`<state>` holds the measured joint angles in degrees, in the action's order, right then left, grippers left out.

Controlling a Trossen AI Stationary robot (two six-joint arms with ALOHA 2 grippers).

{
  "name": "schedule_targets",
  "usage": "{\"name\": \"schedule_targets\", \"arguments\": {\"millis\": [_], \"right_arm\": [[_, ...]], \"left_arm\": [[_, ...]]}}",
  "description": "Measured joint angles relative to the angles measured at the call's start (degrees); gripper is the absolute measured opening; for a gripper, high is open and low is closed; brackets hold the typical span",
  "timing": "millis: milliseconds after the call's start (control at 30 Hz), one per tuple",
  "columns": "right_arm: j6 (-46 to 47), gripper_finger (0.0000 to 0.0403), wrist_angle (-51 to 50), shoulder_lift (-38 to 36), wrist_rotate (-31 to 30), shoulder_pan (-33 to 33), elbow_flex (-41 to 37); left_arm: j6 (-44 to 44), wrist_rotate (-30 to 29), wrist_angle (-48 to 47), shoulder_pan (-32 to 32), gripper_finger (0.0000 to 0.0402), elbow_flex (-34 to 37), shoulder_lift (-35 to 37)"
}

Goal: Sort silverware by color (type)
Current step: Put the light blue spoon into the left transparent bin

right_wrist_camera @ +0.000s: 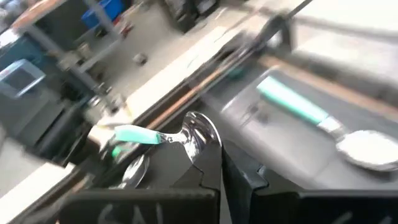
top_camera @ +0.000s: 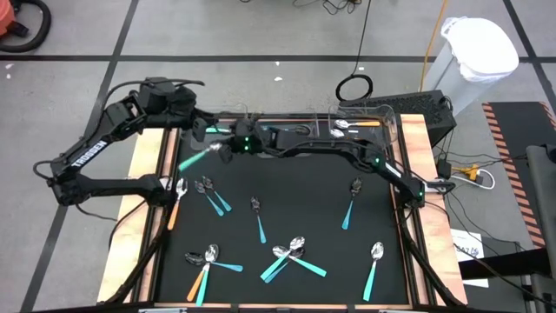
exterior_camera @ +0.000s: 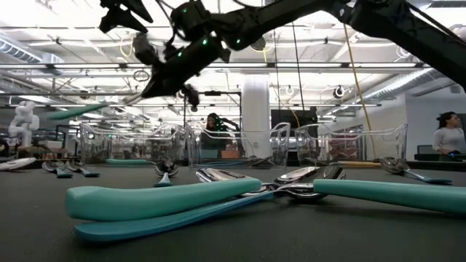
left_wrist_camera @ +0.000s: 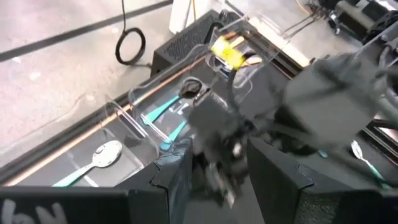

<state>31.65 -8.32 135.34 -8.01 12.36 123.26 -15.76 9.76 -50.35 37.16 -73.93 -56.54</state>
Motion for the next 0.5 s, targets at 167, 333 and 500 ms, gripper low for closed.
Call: {"name": "schedule_targets", "arguments": {"millis": [167, 333, 500], "right_arm": [[-1.98, 0.0, -1.45, -1.85, -4.25, 2.02, 0.07], [-2.47, 0.0, -0.57, -1.91, -6.41, 3.83, 0.07], [-2.4, 0.0002, 0.08, -1.32, -9.97, 5.96, 0.05]], "left_arm": [[-0.34, -1.03, 0.0, -0.01, 0.0154, 0.0, 1.86], [-0.43, -1.25, -0.39, -0.01, 0.0154, 0.0, 3.13], [-0.48, -3.05, -3.54, -0.01, 0.0154, 0.0, 3.77]]}}
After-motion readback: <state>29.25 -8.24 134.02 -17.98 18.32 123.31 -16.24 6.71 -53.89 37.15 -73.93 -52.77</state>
